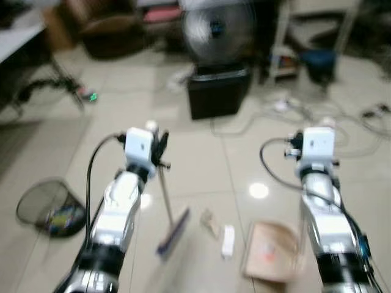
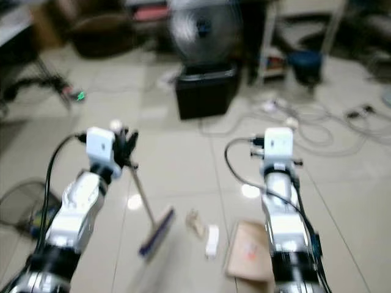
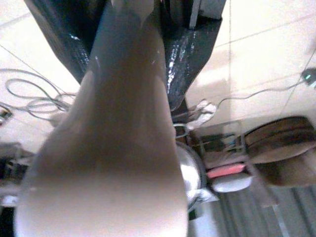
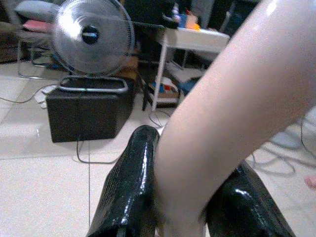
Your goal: Sweep floor
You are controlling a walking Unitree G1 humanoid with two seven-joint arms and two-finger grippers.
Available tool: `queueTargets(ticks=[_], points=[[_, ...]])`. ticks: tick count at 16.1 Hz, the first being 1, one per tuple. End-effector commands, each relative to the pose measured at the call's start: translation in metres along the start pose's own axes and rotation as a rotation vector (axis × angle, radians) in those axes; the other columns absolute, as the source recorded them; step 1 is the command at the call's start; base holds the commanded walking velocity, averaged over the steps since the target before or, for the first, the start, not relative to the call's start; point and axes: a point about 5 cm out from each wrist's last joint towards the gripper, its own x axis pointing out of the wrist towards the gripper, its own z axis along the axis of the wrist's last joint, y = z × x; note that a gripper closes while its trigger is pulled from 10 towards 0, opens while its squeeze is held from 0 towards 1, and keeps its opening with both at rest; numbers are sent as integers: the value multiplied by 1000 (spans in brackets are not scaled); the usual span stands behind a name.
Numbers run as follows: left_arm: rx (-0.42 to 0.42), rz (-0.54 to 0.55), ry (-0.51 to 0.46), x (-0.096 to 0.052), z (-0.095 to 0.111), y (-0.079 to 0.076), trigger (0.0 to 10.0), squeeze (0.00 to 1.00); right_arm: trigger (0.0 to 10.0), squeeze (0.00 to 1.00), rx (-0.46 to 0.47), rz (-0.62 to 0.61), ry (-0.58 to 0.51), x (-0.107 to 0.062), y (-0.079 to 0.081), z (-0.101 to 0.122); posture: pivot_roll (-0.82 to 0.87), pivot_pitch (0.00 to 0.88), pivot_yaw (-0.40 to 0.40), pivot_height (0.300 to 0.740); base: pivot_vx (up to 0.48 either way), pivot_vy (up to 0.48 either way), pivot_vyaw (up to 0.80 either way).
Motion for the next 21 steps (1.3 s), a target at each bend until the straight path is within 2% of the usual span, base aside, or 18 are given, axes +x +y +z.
queueTargets(ticks=[1,5,7,9,14,15,17,20,21], points=[[41,32,-32,0,9,12,10000,0,10000,0,67,13,-44,1,8,12,-47,18,96,740,401,0,0],[36,19,-23,1,8,9,10000,0,10000,0,30,-25,-40,0,1,7,-48,29,100,740,395,0,0],[15,22,-6,0,4,9,10000,0,10000,0,-41,-41,-72,1,-2,8,-47,42,103,740,0,0,0],[-10,45,5,1,1,11,10000,0,10000,0,-46,-25,-93,4,-4,9,-46,56,101,740,0,0,0],[28,110,13,-1,-7,13,10000,0,10000,0,-140,5,-107,8,-9,-1,-29,123,110,740,0,0,0],[20,127,0,-2,-8,12,10000,0,10000,0,-179,20,-114,9,-9,-7,-17,152,115,740,0,0,0],[2,138,-31,-4,-7,12,10000,0,10000,0,-196,27,-126,10,-10,-10,-4,183,118,740,0,0,0],[-47,159,-79,-5,-6,9,10000,0,10000,0,-188,40,-140,9,-10,-15,6,227,126,740,0,0,0],[-59,160,-93,-5,-6,7,10000,0,10000,0,-182,54,-145,7,-5,-18,10,237,126,740,0,0,0]])
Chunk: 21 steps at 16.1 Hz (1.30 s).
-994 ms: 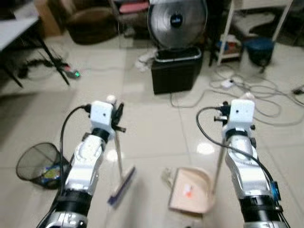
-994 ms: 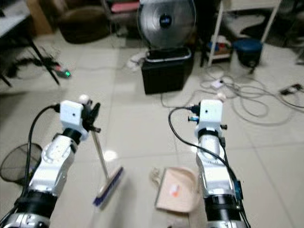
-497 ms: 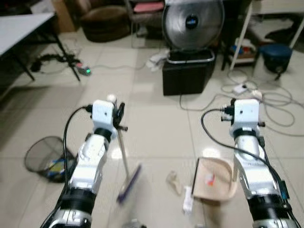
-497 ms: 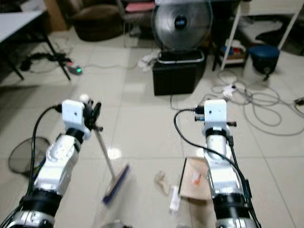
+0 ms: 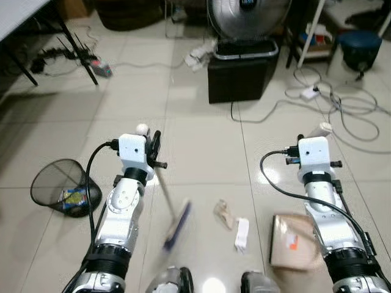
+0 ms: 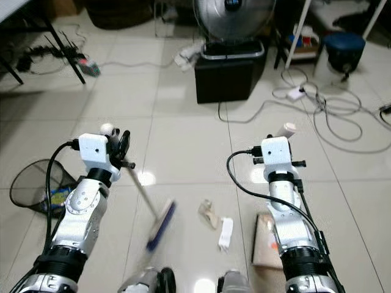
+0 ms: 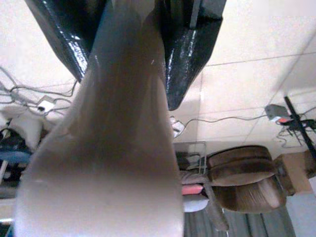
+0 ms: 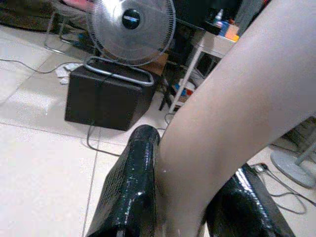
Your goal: Sweep floor
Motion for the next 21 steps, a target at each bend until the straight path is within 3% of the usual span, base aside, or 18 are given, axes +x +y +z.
queueTargets(ticks=[1,8,9,13,19,21], points=[[1,10,-27,0,2,1,10000,0,10000,0,-1,26,-57,2,10,8,20,248,123,740,0,0,0],[-19,-22,-57,-3,1,-10,10000,0,10000,0,43,105,-71,-4,56,6,68,279,135,740,0,0,0],[-73,-3,-53,-1,1,-12,10000,0,10000,0,93,92,-75,-4,62,9,66,278,140,740,0,0,0],[-262,9,-50,5,3,-24,10000,0,10000,0,167,59,-100,0,64,17,58,270,148,740,0,0,0],[-432,38,-24,14,4,-30,10000,0,10000,0,220,53,-112,4,67,23,50,246,158,740,0,0,0],[-446,-3,-18,16,4,-33,10000,0,10000,0,245,45,-115,6,65,24,50,236,158,740,0,0,0]])
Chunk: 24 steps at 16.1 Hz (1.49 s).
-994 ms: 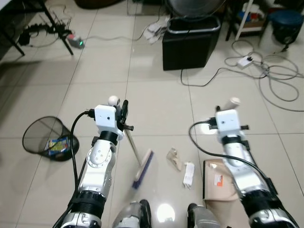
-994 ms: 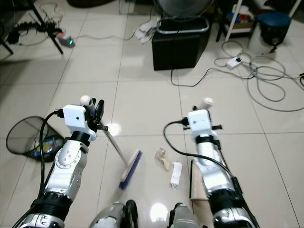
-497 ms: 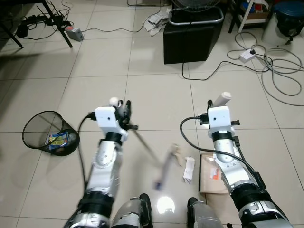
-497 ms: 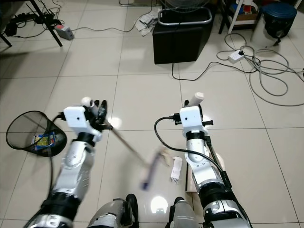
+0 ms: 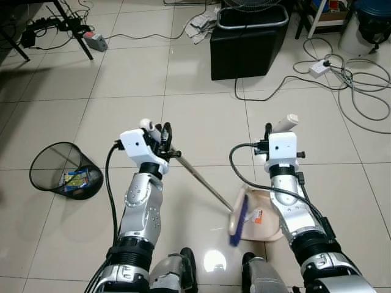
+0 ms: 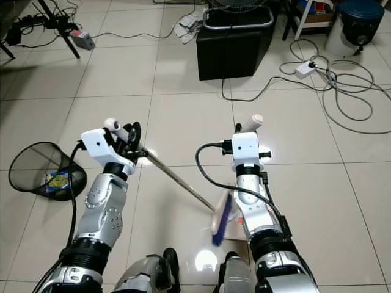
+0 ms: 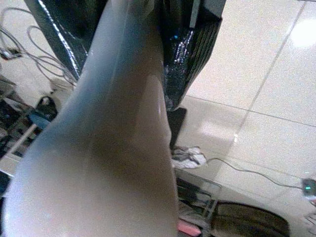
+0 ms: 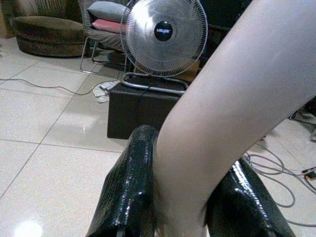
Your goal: Sweep floor
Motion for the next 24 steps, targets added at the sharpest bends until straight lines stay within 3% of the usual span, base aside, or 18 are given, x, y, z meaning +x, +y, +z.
queueTargets(ticks=[1,4,9,12,15,18,21,24], points=[[-26,-32,-1,2,1,-3,10000,0,10000,0,63,2,27,-3,7,-4,50,229,157,740,0,0,0],[3,-135,-3,6,6,-11,10000,0,10000,0,73,1,32,-3,6,-5,50,211,159,740,0,0,0],[145,-366,-96,22,45,-15,10000,0,10000,0,87,-24,27,-1,-4,-6,37,178,161,740,0,0,0],[270,-507,-149,32,82,-3,10000,0,10000,0,96,-29,47,-8,-10,-14,34,150,157,740,0,0,0],[328,-584,-142,38,112,17,10000,0,10000,0,109,-44,70,-11,-15,-20,34,109,154,740,0,0,0],[444,-447,-145,44,120,40,10000,0,10000,0,130,-58,66,-8,-20,-19,30,79,148,740,0,0,0],[548,-319,-98,40,102,52,10000,0,10000,0,173,-81,17,-1,-26,-9,17,57,145,740,0,0,0],[564,-222,-64,33,85,60,10000,0,10000,0,223,-115,-44,1,-37,2,3,48,139,740,0,0,0]])
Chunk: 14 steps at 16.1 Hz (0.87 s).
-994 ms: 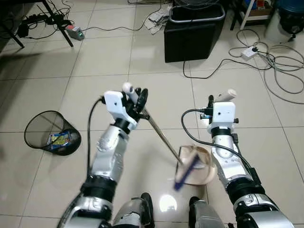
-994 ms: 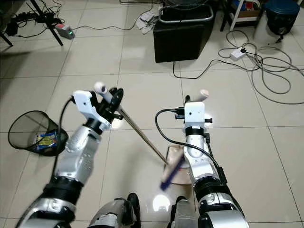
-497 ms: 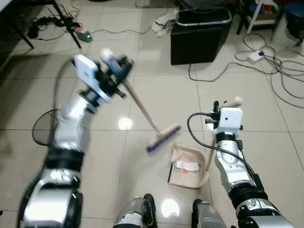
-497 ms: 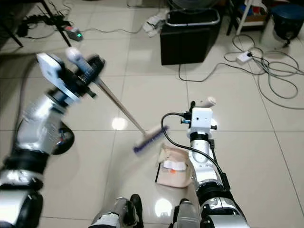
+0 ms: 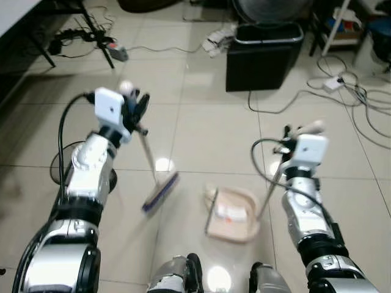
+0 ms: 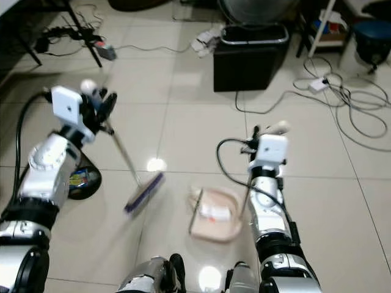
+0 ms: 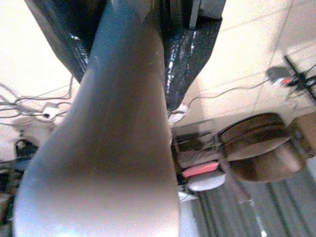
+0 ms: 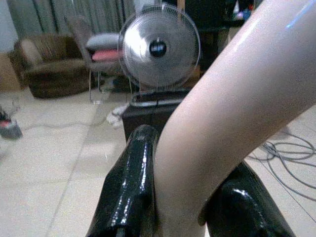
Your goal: Sweep floor
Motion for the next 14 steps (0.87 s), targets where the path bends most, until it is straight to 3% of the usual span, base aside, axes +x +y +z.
queueTargets(ticks=[1,5,8,11,14], points=[[12,34,-21,-6,-1,1,10000,0,10000,0,38,-11,-71,1,-3,14,-1,44,138,740,0,0,0],[8,127,80,-30,-21,-1,10000,0,10000,0,101,-37,-127,0,-17,46,-15,44,136,740,0,0,0],[37,176,88,-48,-22,-2,10000,0,10000,0,185,-3,-107,13,-9,75,-20,40,130,740,0,0,0],[35,262,116,-60,-26,-7,10000,0,10000,0,221,4,-171,30,-3,114,-13,27,128,740,0,0,800],[5,218,105,-58,-21,-25,10000,0,10000,0,243,29,-185,37,-1,137,-14,22,121,740,0,0,800]])
